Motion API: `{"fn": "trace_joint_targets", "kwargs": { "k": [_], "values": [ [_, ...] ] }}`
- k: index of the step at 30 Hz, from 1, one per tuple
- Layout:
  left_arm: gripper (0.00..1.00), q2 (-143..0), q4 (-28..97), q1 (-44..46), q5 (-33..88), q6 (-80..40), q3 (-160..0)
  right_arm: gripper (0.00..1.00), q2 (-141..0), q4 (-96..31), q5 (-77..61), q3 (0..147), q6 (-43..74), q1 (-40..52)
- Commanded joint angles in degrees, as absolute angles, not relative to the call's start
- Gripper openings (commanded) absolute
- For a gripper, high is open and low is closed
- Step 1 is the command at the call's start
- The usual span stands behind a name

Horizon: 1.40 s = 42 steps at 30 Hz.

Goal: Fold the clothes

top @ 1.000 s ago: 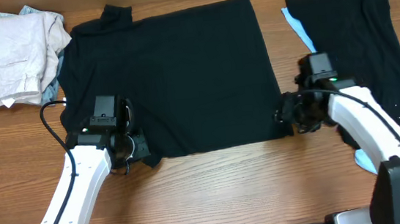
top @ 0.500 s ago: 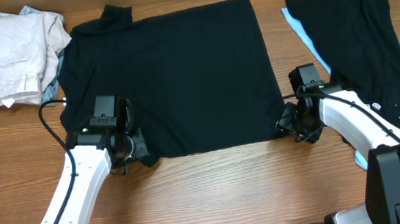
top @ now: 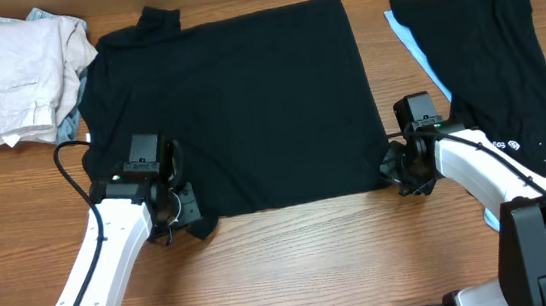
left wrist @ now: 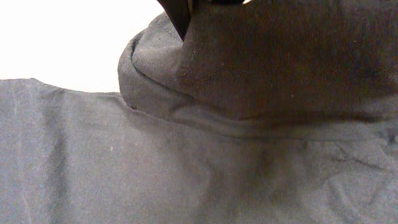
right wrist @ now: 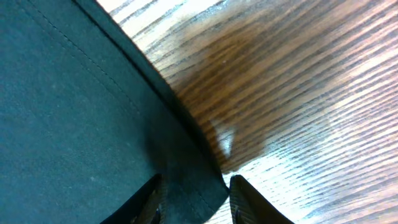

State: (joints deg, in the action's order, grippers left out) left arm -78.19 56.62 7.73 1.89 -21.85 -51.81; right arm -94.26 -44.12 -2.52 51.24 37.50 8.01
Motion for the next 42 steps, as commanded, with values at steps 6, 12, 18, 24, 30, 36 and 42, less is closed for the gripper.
{"fn": "trace_joint_targets", "kwargs": {
  "k": [6, 12, 18, 24, 30, 36, 42],
  "values": [
    [0.04, -78.3, 56.77, 7.51, -2.0, -20.8, -52.62, 0.37, -94.43, -44.18, -2.63, 49.06, 37.78, 8.14],
    [0.04, -78.3, 56.71, 7.4, -3.66, -23.35, -52.62, 0.37, -94.43, -43.57, -2.61, 48.16, 37.78, 8.14],
    [0.04, -78.3, 58.92, 4.29, -4.49, -24.14, -55.77, 0.04, -93.86, -44.34, -2.24, 50.74, 37.54, 6.63],
    [0.04, -78.26, 66.26, -2.0, -7.11, -22.76, -65.6, 0.04, -90.59, -53.34, -0.84, 60.14, 32.51, 0.62],
    [0.04, -78.26, 70.52, -2.33, -9.65, -17.32, -74.65, 0.04, -89.01, -67.02, -1.13, 70.08, 27.99, -3.99],
    [0.04, -78.28, 76.77, -2.26, -9.63, -16.03, -76.75, 0.04, -84.05, -80.53, -1.32, 75.5, 25.19, -5.45],
    [0.04, -78.32, 79.61, -2.28, -9.82, -16.32, -76.55, 0.04, -81.14, -84.88, -1.54, 76.49, 23.53, -5.43]
  ]
}}
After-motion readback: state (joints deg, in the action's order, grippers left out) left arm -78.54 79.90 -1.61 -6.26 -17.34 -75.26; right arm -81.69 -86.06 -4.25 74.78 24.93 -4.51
